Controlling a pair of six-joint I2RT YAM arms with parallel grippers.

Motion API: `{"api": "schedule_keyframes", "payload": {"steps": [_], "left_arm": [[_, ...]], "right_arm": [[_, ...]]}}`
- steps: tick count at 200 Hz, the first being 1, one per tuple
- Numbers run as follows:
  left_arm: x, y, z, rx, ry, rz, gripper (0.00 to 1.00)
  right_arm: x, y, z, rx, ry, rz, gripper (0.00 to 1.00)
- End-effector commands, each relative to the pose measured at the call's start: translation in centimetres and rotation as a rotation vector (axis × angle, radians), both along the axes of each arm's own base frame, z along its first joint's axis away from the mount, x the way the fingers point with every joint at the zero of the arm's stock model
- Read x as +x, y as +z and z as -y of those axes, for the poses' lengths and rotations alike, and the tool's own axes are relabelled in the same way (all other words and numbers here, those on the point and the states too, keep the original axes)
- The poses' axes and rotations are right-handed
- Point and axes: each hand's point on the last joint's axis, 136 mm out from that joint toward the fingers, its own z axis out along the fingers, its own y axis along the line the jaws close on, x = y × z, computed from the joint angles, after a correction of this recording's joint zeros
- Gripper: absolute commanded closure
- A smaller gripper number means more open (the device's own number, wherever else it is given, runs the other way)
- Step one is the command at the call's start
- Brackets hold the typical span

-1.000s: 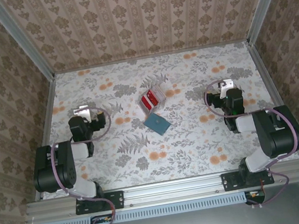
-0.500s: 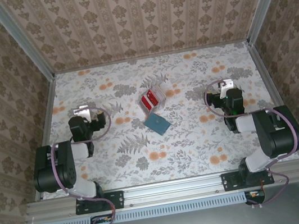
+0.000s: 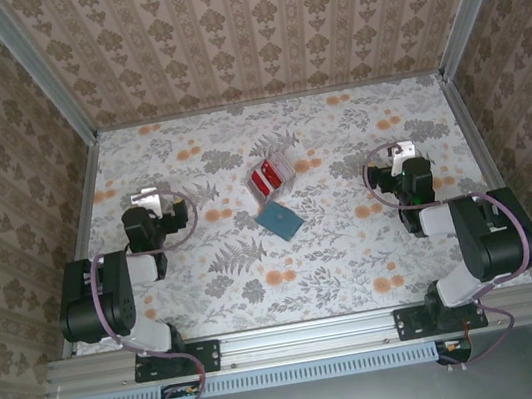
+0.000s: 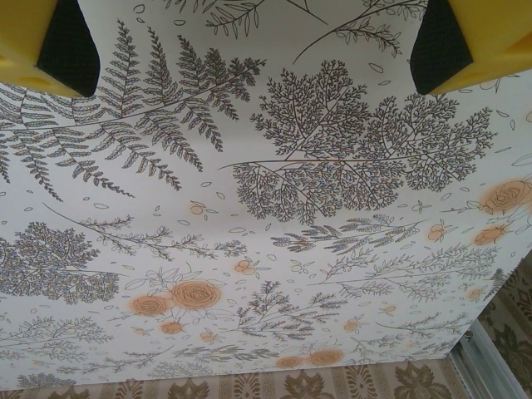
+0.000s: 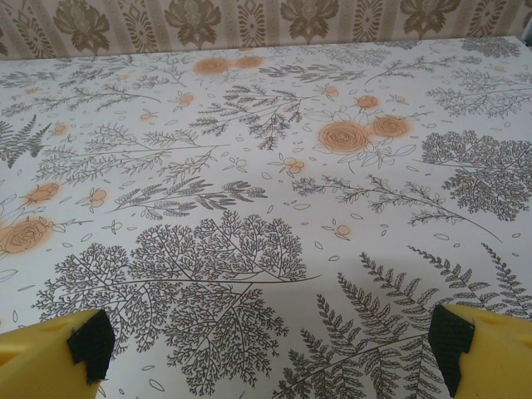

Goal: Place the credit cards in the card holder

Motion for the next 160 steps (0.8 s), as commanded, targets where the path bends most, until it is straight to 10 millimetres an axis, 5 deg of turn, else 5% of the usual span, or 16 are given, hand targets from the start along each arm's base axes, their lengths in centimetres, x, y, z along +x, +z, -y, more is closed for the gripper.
{"api": "schedule_keyframes", "payload": {"steps": [1, 52, 85, 137, 160], "left_arm": [[0.7, 1.1, 0.0, 0.02, -0.017, 0.029, 0.0], [0.7, 1.1, 0.0, 0.019, -0.018, 0.03, 0.0], [0.7, 1.2, 0.1, 0.02, -0.02, 0.027, 0.0], [-1.1, 6.3, -0.5, -0.085, 0.062, -0.064, 0.0], [-3.8, 7.4, -2.6, -0.27, 0.284, -0.187, 0.0]], "right_arm": [[0.5, 0.7, -0.3, -0.018, 0.012, 0.017, 0.0], [0.4, 1.0, -0.8, -0.029, 0.031, 0.021, 0.0], [0.1, 3.7, -1.5, -0.052, 0.025, -0.029, 0.0], [-1.0, 9.0, -4.1, 0.164, 0.108, 0.037, 0.0], [-1.6, 8.9, -3.9, 0.378, -0.002, -0.109, 0.0]]}}
